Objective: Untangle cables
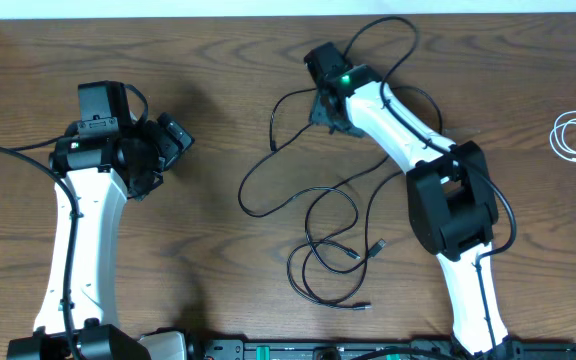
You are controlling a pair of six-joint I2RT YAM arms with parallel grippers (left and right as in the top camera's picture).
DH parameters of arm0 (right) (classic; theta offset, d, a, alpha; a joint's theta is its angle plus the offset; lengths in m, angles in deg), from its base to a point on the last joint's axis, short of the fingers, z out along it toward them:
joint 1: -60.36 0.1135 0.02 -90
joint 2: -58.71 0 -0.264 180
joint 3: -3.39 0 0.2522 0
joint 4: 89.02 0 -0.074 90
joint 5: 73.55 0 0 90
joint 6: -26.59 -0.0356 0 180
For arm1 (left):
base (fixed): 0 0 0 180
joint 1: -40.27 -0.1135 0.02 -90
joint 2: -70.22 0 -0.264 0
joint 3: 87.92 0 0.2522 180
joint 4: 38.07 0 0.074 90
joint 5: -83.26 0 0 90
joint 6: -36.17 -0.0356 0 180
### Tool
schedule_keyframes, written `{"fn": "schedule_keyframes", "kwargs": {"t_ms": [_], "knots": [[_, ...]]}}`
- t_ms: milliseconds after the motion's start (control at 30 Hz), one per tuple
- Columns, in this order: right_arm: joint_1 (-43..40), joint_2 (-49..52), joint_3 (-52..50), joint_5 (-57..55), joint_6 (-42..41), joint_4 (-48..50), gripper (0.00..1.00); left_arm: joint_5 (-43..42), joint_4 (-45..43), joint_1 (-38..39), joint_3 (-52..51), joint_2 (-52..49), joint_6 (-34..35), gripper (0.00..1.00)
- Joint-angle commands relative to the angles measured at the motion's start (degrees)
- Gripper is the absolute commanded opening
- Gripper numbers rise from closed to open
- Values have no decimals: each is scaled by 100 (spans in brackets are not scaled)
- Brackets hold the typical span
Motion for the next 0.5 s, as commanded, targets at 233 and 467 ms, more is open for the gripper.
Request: {"fn": "schedule_keyframes", "kwargs": {"t_ms": [233,467], "knots": [[4,103,-39,-925,-2114,4,77,-7,20,-20,31,-22,24,98],[-96,448,-39,-1357,-2455,-232,77,-7,20,-20,31,-22,24,98]]}}
